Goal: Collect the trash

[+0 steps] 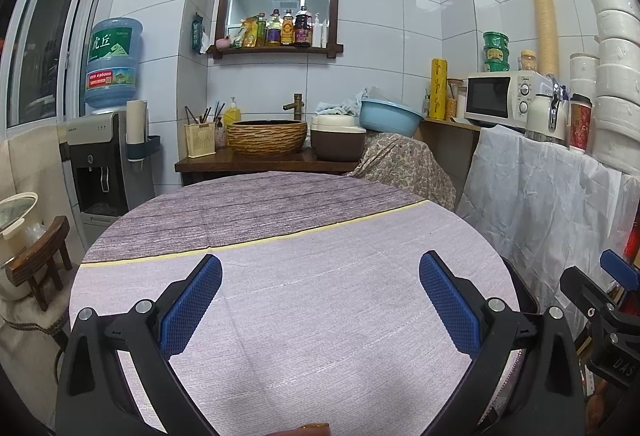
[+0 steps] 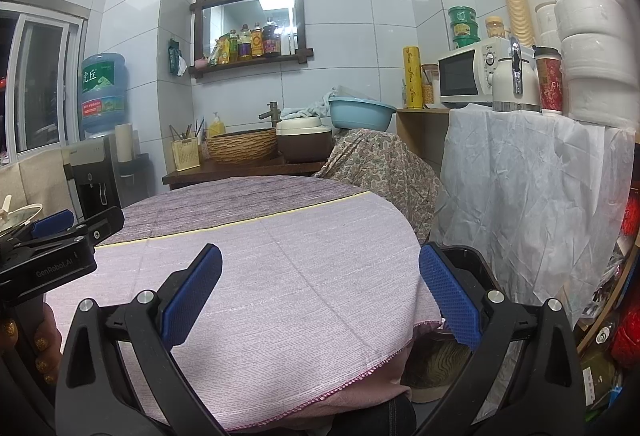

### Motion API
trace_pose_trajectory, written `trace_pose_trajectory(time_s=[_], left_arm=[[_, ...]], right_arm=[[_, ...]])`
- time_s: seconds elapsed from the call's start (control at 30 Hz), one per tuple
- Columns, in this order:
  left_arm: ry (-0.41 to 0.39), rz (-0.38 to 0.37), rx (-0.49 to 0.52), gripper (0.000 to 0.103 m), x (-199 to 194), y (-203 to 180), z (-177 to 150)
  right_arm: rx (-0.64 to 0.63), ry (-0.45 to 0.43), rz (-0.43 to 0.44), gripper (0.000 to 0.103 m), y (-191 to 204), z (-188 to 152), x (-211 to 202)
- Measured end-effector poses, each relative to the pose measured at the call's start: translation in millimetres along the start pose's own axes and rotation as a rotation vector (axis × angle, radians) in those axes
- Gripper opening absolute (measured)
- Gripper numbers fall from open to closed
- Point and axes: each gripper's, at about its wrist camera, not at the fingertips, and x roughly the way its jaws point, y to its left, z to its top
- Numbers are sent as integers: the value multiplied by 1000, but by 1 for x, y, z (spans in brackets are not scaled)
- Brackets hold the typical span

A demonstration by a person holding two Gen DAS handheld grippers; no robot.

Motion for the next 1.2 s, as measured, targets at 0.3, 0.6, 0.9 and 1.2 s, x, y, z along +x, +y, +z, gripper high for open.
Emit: trace_pose_trajectory(time_s=[0.3,0.6,0.9,1.2], left_arm=[[1,0,-1,98,0,0,0],[4,-3,0,98,1,-2,1],[6,-3,-1,98,2,-2,1],[5,-1,0,98,2,-3,1]], right_arm=[[0,1,1,97,1,0,0],[1,0,-2,97,1,2,-1],[1,1,-1,97,1,2,-1],[2,0,-3,97,1,2,-1]])
